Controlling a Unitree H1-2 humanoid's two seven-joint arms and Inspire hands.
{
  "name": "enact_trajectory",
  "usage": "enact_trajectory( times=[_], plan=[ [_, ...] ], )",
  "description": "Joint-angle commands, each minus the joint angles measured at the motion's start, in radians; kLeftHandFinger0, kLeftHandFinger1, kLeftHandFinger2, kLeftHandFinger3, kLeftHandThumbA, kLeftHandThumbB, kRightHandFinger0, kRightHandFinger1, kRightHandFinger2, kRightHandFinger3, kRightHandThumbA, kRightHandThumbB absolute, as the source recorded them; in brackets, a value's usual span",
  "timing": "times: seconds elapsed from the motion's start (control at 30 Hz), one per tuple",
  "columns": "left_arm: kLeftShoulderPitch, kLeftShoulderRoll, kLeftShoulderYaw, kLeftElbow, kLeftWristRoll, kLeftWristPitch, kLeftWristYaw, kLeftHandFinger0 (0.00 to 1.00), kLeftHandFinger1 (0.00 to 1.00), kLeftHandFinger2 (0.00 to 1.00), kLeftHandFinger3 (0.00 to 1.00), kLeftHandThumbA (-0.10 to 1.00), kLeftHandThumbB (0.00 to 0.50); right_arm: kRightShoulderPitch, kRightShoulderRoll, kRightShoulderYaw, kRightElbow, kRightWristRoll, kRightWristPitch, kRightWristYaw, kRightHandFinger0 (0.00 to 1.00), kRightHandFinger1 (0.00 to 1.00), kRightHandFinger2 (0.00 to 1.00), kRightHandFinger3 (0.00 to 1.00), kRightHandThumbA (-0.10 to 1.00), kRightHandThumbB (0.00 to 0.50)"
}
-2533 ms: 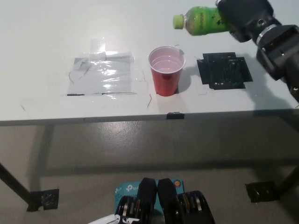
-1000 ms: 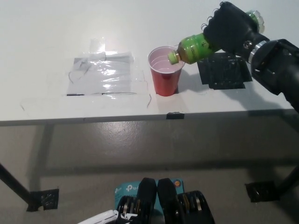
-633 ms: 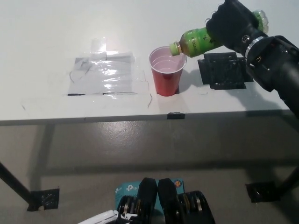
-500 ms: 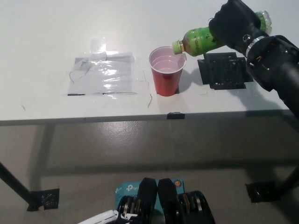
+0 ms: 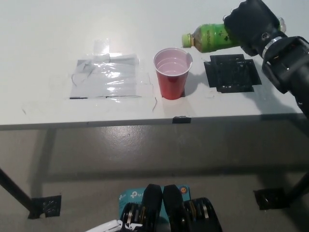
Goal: The robot uses its right hand to pick up a bottle kept in the middle of the desk and tilt it into a cup kept next to it to pour water out
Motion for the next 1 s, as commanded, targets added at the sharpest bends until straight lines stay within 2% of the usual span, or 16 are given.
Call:
enact_trajectory(
  times=[0.0, 0.07, 0.1, 0.13, 0.17, 0.2, 0.23, 0.27, 0.3, 0.33, 0.37, 0.5, 0.6, 0.77, 0.87, 0.97],
  plan=[
    [0.008, 0.011, 0.009, -0.019, -0.007, 0.003, -0.006, 1.00, 1.00, 1.00, 1.00, 0.32, 0.500, -0.047, 0.005, -0.069, -0.035, 0.088, 0.044, -0.019, 0.08, 0.05, 0.16, 0.14, -0.10, 0.032],
    [0.012, 0.009, 0.009, -0.019, -0.008, 0.007, -0.005, 1.00, 1.00, 1.00, 1.00, 0.34, 0.500, -0.028, 0.016, -0.119, -0.031, 0.142, 0.054, -0.060, 0.00, 0.01, 0.15, 0.42, -0.10, 0.031],
    [0.013, 0.009, 0.009, -0.019, -0.008, 0.008, -0.005, 1.00, 1.00, 1.00, 1.00, 0.34, 0.500, -0.027, 0.018, -0.124, -0.031, 0.142, 0.052, -0.060, 0.00, 0.01, 0.15, 0.43, -0.10, 0.031],
    [0.013, 0.009, 0.009, -0.021, -0.006, 0.007, -0.003, 1.00, 1.00, 1.00, 1.00, 0.34, 0.500, -0.024, 0.021, -0.134, -0.032, 0.148, 0.062, -0.044, 0.00, 0.00, 0.12, 0.51, -0.02, 0.034],
    [0.017, 0.008, 0.008, -0.024, -0.005, 0.015, -0.002, 1.00, 1.00, 1.00, 1.00, 0.33, 0.500, -0.010, 0.039, -0.169, -0.039, 0.179, 0.111, 0.006, 0.00, 0.00, 0.11, 0.53, 0.04, 0.039],
    [0.022, 0.006, 0.008, -0.024, -0.005, 0.010, 0.000, 1.00, 1.00, 1.00, 1.00, 0.33, 0.500, -0.004, 0.053, -0.190, -0.037, 0.199, 0.137, 0.027, 0.00, 0.00, 0.12, 0.51, 0.06, 0.042],
    [0.020, 0.009, 0.006, -0.028, -0.004, 0.011, -0.003, 1.00, 1.00, 1.00, 1.00, 0.34, 0.500, 0.010, 0.080, -0.242, -0.041, 0.257, 0.183, 0.057, 0.00, 0.00, 0.13, 0.47, -0.04, 0.004],
    [0.020, 0.009, 0.006, -0.027, -0.001, 0.003, -0.002, 1.00, 1.00, 1.00, 1.00, 0.34, 0.500, 0.017, 0.090, -0.266, -0.044, 0.285, 0.189, 0.064, 0.00, 0.00, 0.15, 0.44, -0.10, 0.000],
    [0.018, 0.004, 0.006, -0.015, -0.005, -0.002, -0.003, 1.00, 1.00, 1.00, 1.00, 0.34, 0.500, 0.033, 0.129, -0.352, -0.047, 0.394, 0.239, 0.089, 0.00, 0.00, 0.16, 0.29, -0.10, 0.000],
    [0.018, 0.004, 0.007, -0.014, -0.005, -0.003, -0.004, 1.00, 1.00, 1.00, 1.00, 0.34, 0.500, 0.036, 0.135, -0.366, -0.048, 0.404, 0.244, 0.094, 0.00, 0.00, 0.11, 0.26, -0.10, 0.015],
    [0.017, 0.007, 0.004, -0.015, -0.002, -0.002, -0.005, 1.00, 1.00, 1.00, 1.00, 0.35, 0.500, 0.048, 0.174, -0.447, -0.048, 0.497, 0.282, 0.090, 0.00, 0.00, 0.02, 0.24, -0.10, 0.019],
    [0.016, 0.006, 0.001, -0.014, 0.002, -0.006, -0.003, 1.00, 1.00, 1.00, 1.00, 0.36, 0.500, 0.072, 0.276, -0.664, -0.031, 0.750, 0.323, 0.068, 0.00, 0.00, 0.00, 0.24, -0.10, 0.000],
    [0.016, 0.005, 0.004, -0.015, -0.002, -0.006, -0.002, 1.00, 1.00, 1.00, 1.00, 0.36, 0.500, 0.094, 0.340, -0.789, 0.005, 0.929, 0.258, 0.035, 0.00, 0.01, 0.03, 0.28, -0.10, 0.000],
    [0.013, 0.006, 0.010, -0.028, -0.004, 0.005, 0.004, 1.00, 1.00, 1.00, 1.00, 0.33, 0.500, 0.120, 0.445, -0.907, 0.059, 1.089, 0.132, -0.054, 0.00, 0.00, 0.00, 0.29, -0.10, 0.005],
    [0.016, 0.001, 0.010, -0.029, -0.009, -0.001, 0.003, 1.00, 1.00, 1.00, 1.00, 0.31, 0.500, 0.126, 0.483, -0.952, 0.066, 1.133, 0.094, -0.090, 0.00, 0.00, 0.00, 0.27, -0.10, 0.010],
    [0.013, 0.002, 0.007, -0.024, -0.007, -0.004, 0.001, 1.00, 1.00, 1.00, 1.00, 0.30, 0.500, 0.132, 0.508, -0.978, 0.121, 1.156, -0.027, -0.152, 0.00, 0.00, 0.00, 0.29, -0.10, 0.000]
  ],
)
